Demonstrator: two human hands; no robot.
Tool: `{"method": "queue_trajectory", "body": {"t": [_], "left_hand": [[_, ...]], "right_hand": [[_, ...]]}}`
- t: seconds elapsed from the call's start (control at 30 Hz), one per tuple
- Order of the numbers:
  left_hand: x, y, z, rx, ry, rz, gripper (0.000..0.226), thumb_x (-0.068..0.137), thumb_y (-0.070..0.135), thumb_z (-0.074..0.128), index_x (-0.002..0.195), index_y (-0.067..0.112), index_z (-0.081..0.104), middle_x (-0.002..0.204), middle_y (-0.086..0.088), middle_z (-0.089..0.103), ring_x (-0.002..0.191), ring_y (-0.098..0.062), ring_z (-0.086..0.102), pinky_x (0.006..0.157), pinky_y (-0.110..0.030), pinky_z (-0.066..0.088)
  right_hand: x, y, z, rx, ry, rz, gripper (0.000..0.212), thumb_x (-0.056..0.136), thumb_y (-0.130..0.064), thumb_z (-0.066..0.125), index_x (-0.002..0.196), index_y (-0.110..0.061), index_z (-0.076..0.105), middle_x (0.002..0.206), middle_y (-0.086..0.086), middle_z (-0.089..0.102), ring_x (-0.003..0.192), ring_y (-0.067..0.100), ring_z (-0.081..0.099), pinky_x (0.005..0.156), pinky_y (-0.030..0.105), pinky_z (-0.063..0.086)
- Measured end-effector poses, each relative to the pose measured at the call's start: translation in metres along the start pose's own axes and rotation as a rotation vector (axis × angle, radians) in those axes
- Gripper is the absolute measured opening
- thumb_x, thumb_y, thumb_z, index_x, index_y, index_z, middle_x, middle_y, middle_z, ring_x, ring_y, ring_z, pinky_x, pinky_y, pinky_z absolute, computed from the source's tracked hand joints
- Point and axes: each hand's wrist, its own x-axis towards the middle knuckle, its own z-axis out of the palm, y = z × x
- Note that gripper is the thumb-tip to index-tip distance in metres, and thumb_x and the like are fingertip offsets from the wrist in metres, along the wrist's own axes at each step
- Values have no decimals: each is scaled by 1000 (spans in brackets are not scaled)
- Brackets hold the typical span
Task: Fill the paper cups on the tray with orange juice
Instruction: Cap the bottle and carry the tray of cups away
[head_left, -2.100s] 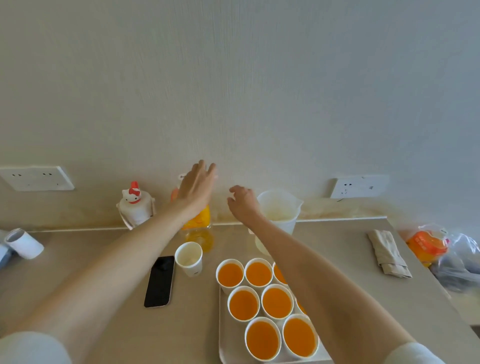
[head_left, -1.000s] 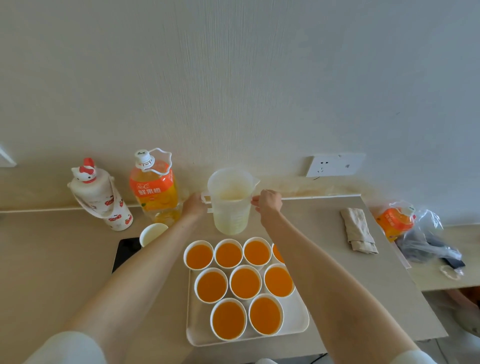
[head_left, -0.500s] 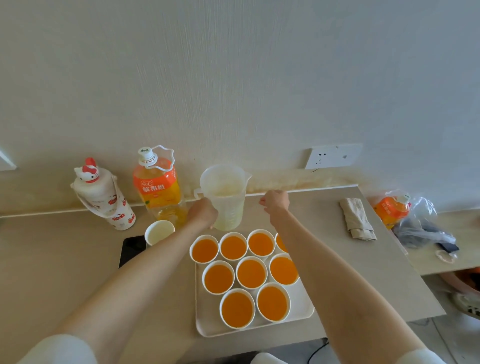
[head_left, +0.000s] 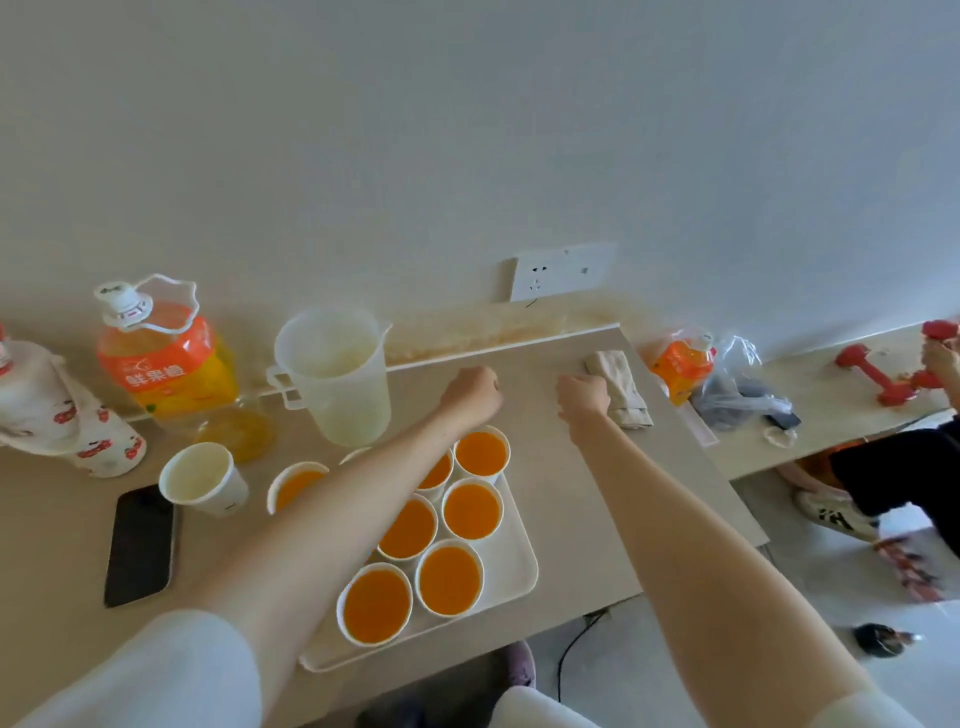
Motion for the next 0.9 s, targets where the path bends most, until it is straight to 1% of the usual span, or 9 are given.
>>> {"method": "queue_trajectory", "body": {"t": [0.1,0.17,0.23,0.37,0.57,0.67,0.77,0.83,0.9], "left_hand": [[25,28,30,-16,-50,-19,24,85,7,44,93,7,67,104,-14,65,98,-33,61,78,-30,46],[42,49,48,-6,-103,-34,26,86,7,44,99,5,67,108,-15,65,101,-33,60,77,-29,45],[56,67,70,13,-175,-69,28,87,6,44,105,2,65,112,-17,63,104,-34,59,79,-29,45],[75,89,107,22,-289,-153,34,89,5,40,117,0,58,121,-19,59,108,-34,57,83,-31,46],[97,97,144,2,-351,-258,33,93,6,39,121,-1,55,122,-20,58,110,-34,56,81,-31,44],[105,97,149,-55,-348,-330,34,95,8,37,124,-2,52,127,-19,55,112,-33,55,81,-30,42],[113,100,151,-199,-335,-410,41,102,24,36,131,-3,46,130,-19,54,112,-36,56,85,-34,48],[117,102,149,-352,-315,-461,53,102,41,34,129,-3,48,127,-19,56,111,-36,58,84,-37,51],[121,102,146,-473,-267,-481,58,100,48,36,125,-1,53,123,-21,60,110,-36,60,87,-38,51]], "right_hand": [[28,4,-30,-282,-61,-55,29,93,-4,43,114,-3,63,72,5,46,79,25,48,58,26,36],[47,9,-46,-457,-38,-90,41,94,-3,41,133,-10,53,102,14,58,105,31,51,70,28,36],[72,21,-58,-555,-5,-90,38,95,-7,41,130,-4,55,126,18,55,118,35,51,85,36,42],[113,39,-64,-644,-50,-95,32,95,-10,44,126,-3,50,130,15,45,123,33,46,99,44,44],[154,62,-50,-835,-127,-110,67,94,-30,58,148,-4,27,143,15,40,135,33,35,109,42,36],[161,69,-47,-809,-49,-152,40,93,-9,51,132,-5,46,131,13,46,125,33,39,94,40,43],[168,64,-49,-501,-47,-59,8,86,-6,54,81,-7,59,95,12,59,97,32,57,72,37,49],[166,57,-47,-354,-76,-32,28,86,-5,55,59,-11,49,67,7,54,69,27,57,57,29,45],[155,51,-42,-310,-130,-53,39,87,0,52,52,-14,43,55,3,47,52,16,46,44,19,36]]}}
